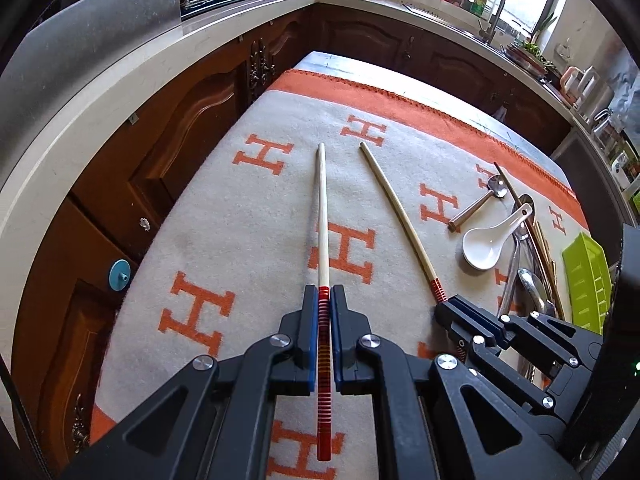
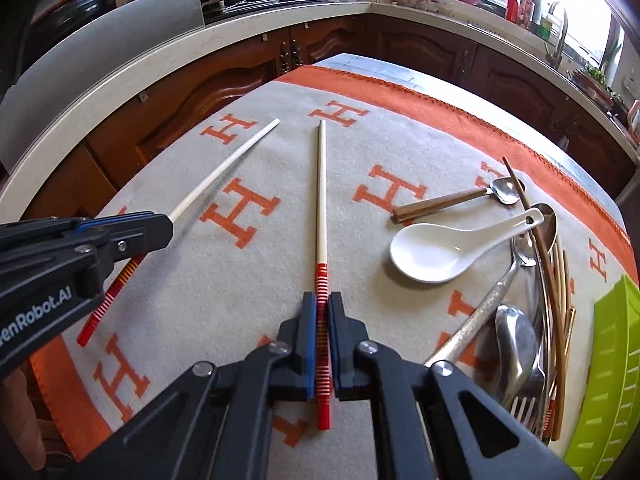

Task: Organize utensils
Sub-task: 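Grasp a red-banded chopstick with the right tool while the left tool grasps another, then lower both chopsticks into the green tray and open both tools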

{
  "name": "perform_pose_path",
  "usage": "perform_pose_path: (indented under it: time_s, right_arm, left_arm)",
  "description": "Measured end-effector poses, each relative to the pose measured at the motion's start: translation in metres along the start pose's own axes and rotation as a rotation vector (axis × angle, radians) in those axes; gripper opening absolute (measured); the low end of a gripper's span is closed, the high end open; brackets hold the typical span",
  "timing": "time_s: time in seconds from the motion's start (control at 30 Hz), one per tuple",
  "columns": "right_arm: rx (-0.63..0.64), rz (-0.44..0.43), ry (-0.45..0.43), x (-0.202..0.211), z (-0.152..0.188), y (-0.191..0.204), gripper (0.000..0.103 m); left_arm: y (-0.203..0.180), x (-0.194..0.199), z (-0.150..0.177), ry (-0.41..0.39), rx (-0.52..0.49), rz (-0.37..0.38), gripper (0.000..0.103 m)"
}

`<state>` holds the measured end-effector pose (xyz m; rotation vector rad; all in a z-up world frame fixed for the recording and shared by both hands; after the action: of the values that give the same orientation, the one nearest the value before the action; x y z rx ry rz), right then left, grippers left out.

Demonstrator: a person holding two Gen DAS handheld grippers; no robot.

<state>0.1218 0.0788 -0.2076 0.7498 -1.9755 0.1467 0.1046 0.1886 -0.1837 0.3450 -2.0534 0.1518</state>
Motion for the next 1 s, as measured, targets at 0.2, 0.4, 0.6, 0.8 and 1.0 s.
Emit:
perform_pose_path:
  time_s: [0.2,0.4,0.6,0.8,1.0]
  right_arm:
    - [-0.117,-0.068,-0.027,0.022,0.007,-0.017,0.005]
    - [-0.212,-0.083,-0.100,0.066,0.017,-0.042,0.005]
    - [-0.298,-0.051,-0.193,0.126,0.036,-0.073,0.005]
    - [-0.404,0.011,-0.241,0.175,0.066,-0.117,0.005]
    - [-0.490,0.068,-0.250,0.208,0.105,-0.159,0.005]
  left_arm:
    - [-0.014,0.027,0.001,-0.046,-0.029,0.024,0.004]
    - [-0.037,0.057,0.002,-0.102,-0.063,0.059,0.003]
    - [-0.077,0.092,0.003,-0.147,-0.131,0.130,0.003]
    - [-0.154,0.128,0.007,-0.164,-0.274,0.256,0.003]
    - [-0.243,0.142,0.025,-0.107,-0.418,0.351,0.003]
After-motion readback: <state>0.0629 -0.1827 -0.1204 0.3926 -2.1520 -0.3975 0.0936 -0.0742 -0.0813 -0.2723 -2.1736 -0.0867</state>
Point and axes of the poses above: each gripper's, at about its wrist camera, not at the fingertips, and x roughly against the way its jaws point, y to its left, z to its underside, the point moved 4 cm from there along -x, roughly the way its jaws point, and after that the axes turned 12 degrees about -z, right-handed, at the moved point
